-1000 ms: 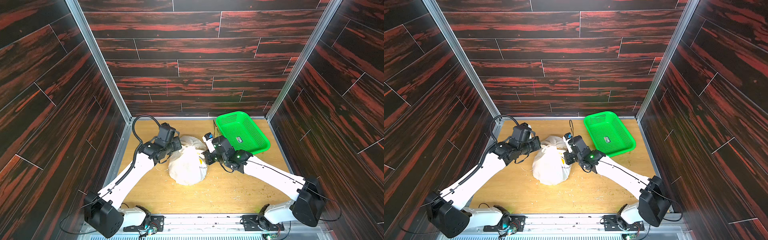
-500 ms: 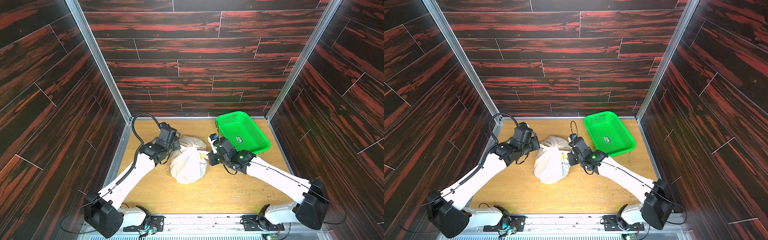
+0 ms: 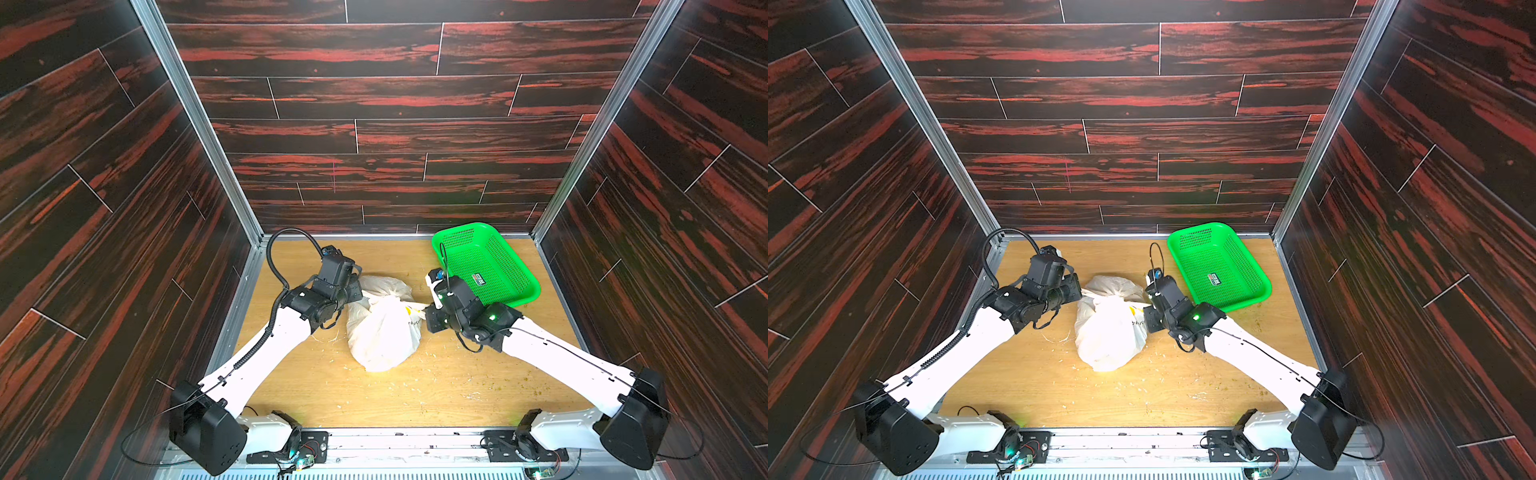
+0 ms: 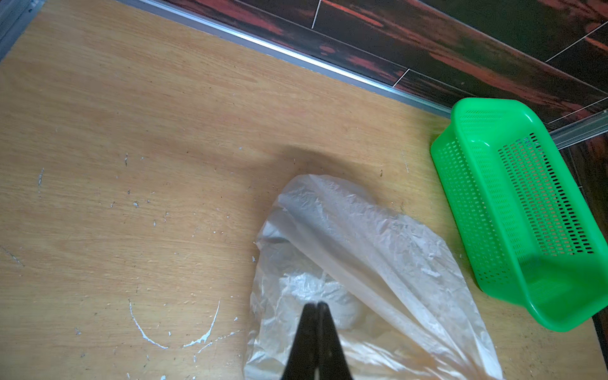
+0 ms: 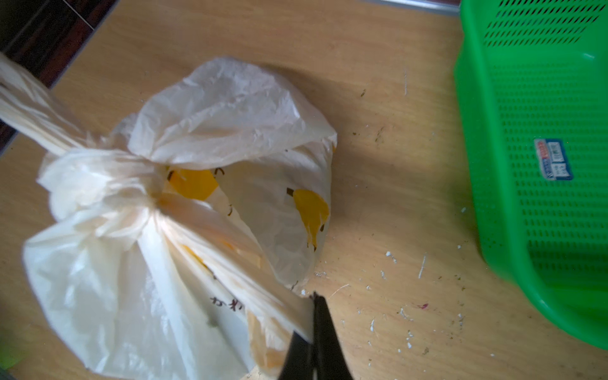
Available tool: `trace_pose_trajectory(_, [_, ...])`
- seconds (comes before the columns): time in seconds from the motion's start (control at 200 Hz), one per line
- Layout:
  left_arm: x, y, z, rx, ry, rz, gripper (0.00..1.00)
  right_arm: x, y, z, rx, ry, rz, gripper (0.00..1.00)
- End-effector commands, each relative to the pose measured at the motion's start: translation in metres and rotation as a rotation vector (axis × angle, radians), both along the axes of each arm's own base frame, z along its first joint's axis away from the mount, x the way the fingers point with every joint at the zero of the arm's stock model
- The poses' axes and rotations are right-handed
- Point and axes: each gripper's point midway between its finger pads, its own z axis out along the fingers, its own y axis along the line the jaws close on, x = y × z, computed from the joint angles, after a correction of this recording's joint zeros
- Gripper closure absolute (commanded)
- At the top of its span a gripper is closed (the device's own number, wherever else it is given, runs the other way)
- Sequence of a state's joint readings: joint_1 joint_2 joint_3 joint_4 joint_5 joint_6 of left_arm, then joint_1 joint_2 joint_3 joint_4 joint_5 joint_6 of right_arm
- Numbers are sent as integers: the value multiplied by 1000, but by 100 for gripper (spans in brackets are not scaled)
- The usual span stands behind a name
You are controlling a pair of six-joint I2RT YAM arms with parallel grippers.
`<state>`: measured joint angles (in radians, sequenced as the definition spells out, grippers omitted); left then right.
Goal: Place the pineapple into a plastic bag & tie a knot
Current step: Tie the plastic bag at the center of the board.
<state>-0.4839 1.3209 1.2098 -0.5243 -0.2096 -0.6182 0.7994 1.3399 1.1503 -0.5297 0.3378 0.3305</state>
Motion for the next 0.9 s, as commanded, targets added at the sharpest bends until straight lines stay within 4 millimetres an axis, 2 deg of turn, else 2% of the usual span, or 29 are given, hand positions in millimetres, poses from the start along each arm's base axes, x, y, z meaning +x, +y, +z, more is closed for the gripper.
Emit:
trace_pose_trajectory(0.0, [7,60,58,108,-156,210,100,25,-64,26,-182,-73,-166,100])
trace_pose_trajectory(0.095, [3,63,82,79,-210,228,100,41,-60,58,-166,-144,-152,100])
trace_pose_trajectory(0.185, [-2,66,96,55,-245,243,100,53,-54,88,-149,-206,-132,100])
trace_pose_trajectory(0.286, [-11,70,95,75,-231,252,100,61,-46,110,-132,-247,-109,100])
trace_pose_trajectory(0.366, [-12,72,90,85,-222,258,100,66,-45,113,-128,-259,-106,100])
trace_pose_trajectory(0.476, [-15,75,65,94,-182,276,100,70,-55,90,-135,-220,-122,100])
trace_pose_trajectory(0.626, [-27,77,8,82,-72,303,100,69,-82,48,-175,-152,-165,100])
trace_pose_trajectory(0.646, [-24,74,7,53,-87,308,100,69,-85,43,-181,-143,-170,100])
trace_pose_trajectory(0.761, [-33,70,-32,-12,-5,332,100,61,-102,19,-208,-99,-198,100])
trace_pose_trajectory(0.832, [-39,71,-46,-36,20,351,100,56,-109,9,-228,-79,-210,100])
trace_pose_trajectory(0.892, [-44,74,-49,-40,26,365,100,53,-115,4,-238,-71,-221,100])
